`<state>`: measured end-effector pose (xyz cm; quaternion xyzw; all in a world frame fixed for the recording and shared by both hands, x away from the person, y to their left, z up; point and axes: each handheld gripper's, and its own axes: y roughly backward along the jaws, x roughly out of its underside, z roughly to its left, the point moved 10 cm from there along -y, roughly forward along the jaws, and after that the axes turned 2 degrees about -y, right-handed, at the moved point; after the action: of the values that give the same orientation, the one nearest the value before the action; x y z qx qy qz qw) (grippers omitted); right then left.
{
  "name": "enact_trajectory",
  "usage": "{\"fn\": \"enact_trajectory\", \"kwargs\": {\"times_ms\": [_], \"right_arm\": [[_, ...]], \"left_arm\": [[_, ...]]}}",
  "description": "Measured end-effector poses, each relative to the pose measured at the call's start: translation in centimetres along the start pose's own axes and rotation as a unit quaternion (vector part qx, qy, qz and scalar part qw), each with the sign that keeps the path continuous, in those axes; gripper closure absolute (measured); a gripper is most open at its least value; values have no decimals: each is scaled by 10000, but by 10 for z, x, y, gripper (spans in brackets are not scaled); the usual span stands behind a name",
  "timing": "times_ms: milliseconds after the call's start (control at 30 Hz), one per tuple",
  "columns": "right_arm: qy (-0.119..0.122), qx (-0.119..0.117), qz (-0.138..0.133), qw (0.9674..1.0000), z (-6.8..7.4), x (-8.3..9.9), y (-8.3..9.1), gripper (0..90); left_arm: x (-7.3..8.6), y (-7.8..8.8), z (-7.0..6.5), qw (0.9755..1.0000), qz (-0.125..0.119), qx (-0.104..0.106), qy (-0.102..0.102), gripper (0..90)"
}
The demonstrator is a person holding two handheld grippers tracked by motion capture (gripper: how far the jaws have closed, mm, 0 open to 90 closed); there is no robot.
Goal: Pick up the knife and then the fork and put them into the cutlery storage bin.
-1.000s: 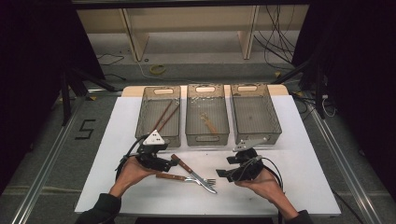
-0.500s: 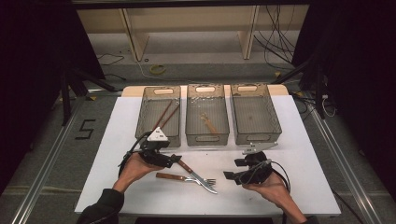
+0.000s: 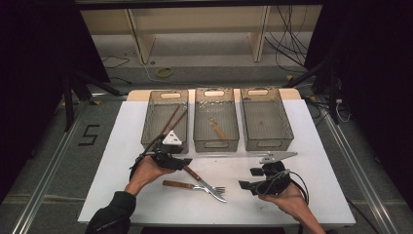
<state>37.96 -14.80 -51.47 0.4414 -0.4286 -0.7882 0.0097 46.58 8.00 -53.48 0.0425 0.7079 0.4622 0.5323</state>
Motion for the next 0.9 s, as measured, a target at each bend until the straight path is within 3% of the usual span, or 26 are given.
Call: {"fn": "enact_trajectory", "kwargs": {"times_ms": [367, 467, 900], "right_arm": [[-36, 43, 27, 10000, -2, 7, 4, 314], [-38, 45, 30, 10000, -2, 8, 4, 314], [-43, 43, 47, 10000, -2, 9, 5, 315]], "left_arm": [[8, -19, -2, 9986, 471, 46, -252, 721], [12, -21, -1, 9980, 597, 76, -213, 775], [28, -15, -6, 9944, 1016, 204, -205, 872]]}}
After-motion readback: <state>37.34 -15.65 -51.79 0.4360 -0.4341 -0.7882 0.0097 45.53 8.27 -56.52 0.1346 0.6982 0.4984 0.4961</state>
